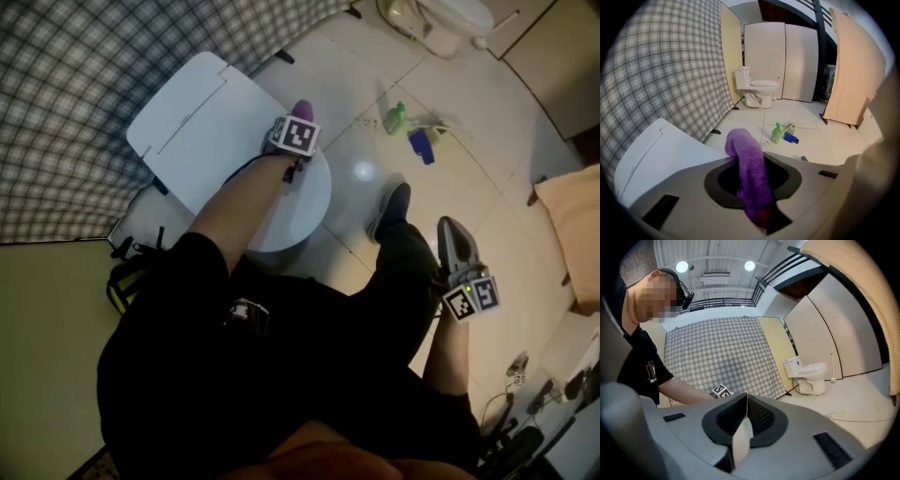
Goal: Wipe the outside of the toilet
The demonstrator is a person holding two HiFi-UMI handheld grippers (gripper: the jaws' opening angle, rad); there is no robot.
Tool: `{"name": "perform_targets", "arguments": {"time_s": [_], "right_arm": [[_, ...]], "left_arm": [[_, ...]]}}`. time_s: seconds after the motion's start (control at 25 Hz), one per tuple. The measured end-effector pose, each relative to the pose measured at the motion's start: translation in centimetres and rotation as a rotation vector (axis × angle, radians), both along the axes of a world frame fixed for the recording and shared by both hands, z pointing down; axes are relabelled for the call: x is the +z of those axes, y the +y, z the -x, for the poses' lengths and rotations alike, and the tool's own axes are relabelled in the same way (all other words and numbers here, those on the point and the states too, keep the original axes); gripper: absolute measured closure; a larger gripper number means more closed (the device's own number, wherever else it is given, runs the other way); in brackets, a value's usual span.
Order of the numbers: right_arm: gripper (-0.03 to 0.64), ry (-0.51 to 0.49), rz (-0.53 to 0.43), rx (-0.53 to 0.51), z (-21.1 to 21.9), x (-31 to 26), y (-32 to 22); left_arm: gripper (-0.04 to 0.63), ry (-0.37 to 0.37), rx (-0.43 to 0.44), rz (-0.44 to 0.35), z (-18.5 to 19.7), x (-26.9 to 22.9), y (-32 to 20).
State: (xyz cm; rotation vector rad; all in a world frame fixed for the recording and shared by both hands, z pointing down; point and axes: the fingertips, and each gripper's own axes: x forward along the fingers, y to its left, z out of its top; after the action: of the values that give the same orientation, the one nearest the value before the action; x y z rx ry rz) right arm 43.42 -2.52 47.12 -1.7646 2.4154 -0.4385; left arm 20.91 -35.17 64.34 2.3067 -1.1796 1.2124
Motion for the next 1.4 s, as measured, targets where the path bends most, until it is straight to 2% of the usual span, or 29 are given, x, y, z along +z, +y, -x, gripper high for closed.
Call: {"name": "perform_targets", "arguments": {"time_s": [0.12,0.24,0.32,0.4,0.48,0.6,0.76,0.88,0.96,1.08,1.28,1.4], "right_arm": [[0.606,-0.007,0.006,0.006,-1.0,0.6,0.2],[0.606,0.008,-0.003,0.002,-1.3,0.0,0.5],[0.606,0.015,-0.016,0.0,-1.2,-0.7,0.7],[0.606,0.017,-0.032,-0.008,-0.3,-1.5,1.0],[0.606,0.026,-0.054,-0.034,1.8,-2.5,1.0],[0.606,0.051,-0.09,-0.098,6.7,-4.6,0.8],[0.606,0.077,-0.145,-0.198,13.6,-7.3,-0.1],[0.606,0.102,-0.166,-0.282,18.5,-8.4,-0.3],[0.606,0.116,-0.16,-0.311,20.8,-8.5,0.1],[0.606,0.128,-0.15,-0.328,22.5,-8.8,0.1],[0.606,0.142,-0.148,-0.326,23.2,-9.3,0.3],[0.606,0.146,-0.146,-0.309,22.2,-9.2,0.4]], "left_arm": [[0.506,-0.017,0.032,-0.023,-0.9,0.1,-0.2],[0.506,-0.036,-0.01,-0.028,1.7,-1.1,0.6],[0.506,-0.034,-0.06,0.009,4.7,-1.8,2.8],[0.506,0.015,-0.059,0.079,6.7,-1.8,6.8],[0.506,0.086,-0.029,0.117,8.4,-1.6,10.7],[0.506,0.181,-0.019,0.124,12.6,-1.8,15.5],[0.506,0.186,-0.055,0.129,19.6,-0.9,21.7],[0.506,0.191,-0.046,0.131,22.5,0.2,25.6],[0.506,0.176,-0.013,0.132,23.4,1.2,27.6],[0.506,0.138,0.015,0.094,24.0,1.7,27.9],[0.506,0.086,0.075,0.038,22.9,1.4,26.5],[0.506,0.095,0.097,0.053,20.7,1.5,25.2]]}}
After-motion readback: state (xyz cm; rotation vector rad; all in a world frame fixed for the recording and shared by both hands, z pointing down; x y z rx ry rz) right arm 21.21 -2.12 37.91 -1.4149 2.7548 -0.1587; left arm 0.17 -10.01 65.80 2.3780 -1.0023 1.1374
